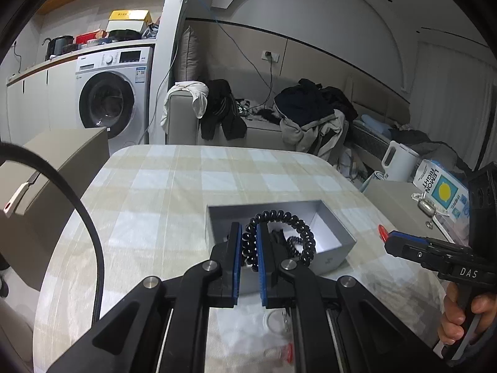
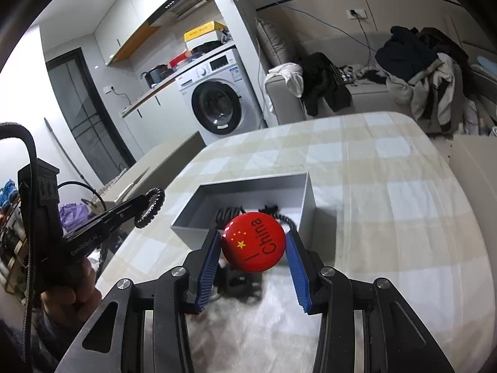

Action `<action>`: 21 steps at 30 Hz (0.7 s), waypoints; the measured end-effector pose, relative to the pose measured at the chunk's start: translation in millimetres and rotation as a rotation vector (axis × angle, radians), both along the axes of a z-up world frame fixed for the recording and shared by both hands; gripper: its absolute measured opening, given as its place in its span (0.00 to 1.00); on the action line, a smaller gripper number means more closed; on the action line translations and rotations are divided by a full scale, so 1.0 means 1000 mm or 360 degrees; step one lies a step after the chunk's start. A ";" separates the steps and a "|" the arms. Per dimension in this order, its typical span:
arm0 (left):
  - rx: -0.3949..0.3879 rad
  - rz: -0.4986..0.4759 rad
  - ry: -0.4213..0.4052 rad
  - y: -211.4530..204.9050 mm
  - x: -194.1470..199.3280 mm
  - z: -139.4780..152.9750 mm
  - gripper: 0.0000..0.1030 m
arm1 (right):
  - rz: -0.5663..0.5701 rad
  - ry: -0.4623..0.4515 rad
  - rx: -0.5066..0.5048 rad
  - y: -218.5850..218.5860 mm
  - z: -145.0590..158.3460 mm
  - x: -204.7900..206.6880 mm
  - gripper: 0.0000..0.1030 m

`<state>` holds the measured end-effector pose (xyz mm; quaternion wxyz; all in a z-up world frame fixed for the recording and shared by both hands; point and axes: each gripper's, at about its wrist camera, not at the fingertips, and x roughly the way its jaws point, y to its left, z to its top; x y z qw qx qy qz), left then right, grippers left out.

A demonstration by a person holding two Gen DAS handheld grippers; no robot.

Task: Organize jewelry
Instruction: 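Place the red badge and spiral tie into the grey box, opening both tools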

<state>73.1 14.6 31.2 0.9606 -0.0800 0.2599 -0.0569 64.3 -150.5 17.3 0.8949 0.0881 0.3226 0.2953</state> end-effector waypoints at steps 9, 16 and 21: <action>0.0025 -0.0036 0.0039 -0.007 0.026 -0.007 0.04 | 0.0027 0.0061 0.0059 0.014 -0.004 0.032 0.40; 0.0059 -0.0020 0.0069 -0.010 0.038 -0.011 0.04 | 0.0024 0.0090 0.0024 0.025 -0.011 0.052 0.41; 0.0074 -0.0013 0.0095 -0.010 0.044 -0.015 0.04 | 0.0018 0.0100 -0.0015 0.033 -0.015 0.061 0.41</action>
